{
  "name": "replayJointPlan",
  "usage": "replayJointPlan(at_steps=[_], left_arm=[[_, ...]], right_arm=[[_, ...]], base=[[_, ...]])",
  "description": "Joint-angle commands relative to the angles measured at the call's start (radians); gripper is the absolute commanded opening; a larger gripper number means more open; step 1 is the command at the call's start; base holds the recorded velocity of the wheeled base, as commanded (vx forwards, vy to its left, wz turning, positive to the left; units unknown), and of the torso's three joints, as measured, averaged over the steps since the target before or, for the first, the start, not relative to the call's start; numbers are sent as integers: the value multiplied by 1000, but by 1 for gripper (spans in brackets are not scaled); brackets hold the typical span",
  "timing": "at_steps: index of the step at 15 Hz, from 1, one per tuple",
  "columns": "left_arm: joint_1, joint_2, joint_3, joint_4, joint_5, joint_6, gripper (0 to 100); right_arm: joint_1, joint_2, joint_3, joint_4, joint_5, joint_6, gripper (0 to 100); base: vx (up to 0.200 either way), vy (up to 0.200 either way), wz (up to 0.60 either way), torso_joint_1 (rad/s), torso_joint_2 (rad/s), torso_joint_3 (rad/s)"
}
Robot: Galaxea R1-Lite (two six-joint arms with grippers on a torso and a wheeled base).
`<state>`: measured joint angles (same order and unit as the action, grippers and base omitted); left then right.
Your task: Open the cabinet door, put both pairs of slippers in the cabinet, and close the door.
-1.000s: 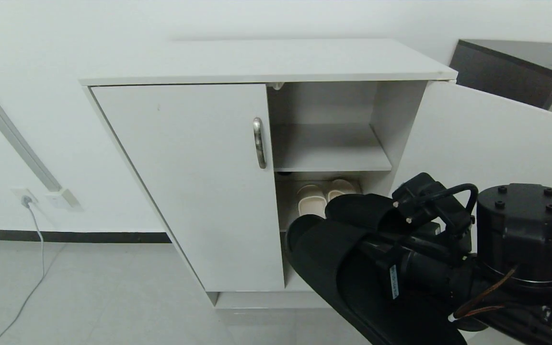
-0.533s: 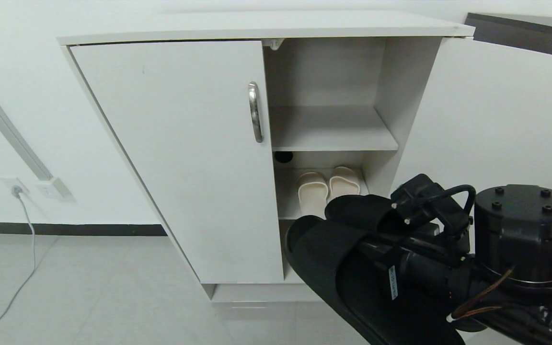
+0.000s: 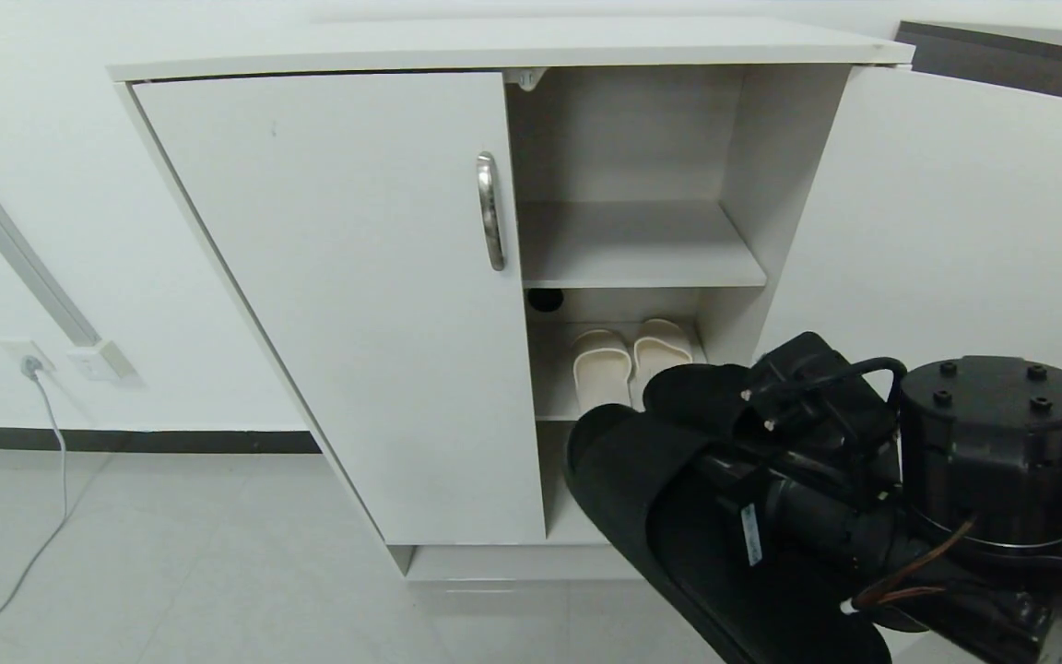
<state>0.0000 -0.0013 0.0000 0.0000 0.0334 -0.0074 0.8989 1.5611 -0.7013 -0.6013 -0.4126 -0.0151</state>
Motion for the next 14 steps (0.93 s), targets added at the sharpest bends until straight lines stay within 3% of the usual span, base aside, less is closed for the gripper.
replayJointPlan(at_steps=[1, 3, 7, 9, 14], left_arm=[[0, 1, 0, 0, 0, 0, 0], [0, 1, 0, 0, 0, 0, 0], [0, 1, 0, 0, 0, 0, 0], [0, 1, 0, 0, 0, 0, 0], [0, 1, 0, 0, 0, 0, 0]], right_arm=[[69, 114, -119, 3, -207, 53, 0], [87, 185, -228, 32, -278, 106, 0], [84, 290, -621, 390, -400, 284, 0], [69, 323, -756, 497, -433, 320, 0], [35, 363, -851, 564, -503, 316, 0]], base=[[0, 0, 0, 0, 0, 0], [0, 0, 0, 0, 0, 0], [0, 0, 0, 0, 0, 0], [0, 0, 0, 0, 0, 0], [0, 0, 0, 0, 0, 0]])
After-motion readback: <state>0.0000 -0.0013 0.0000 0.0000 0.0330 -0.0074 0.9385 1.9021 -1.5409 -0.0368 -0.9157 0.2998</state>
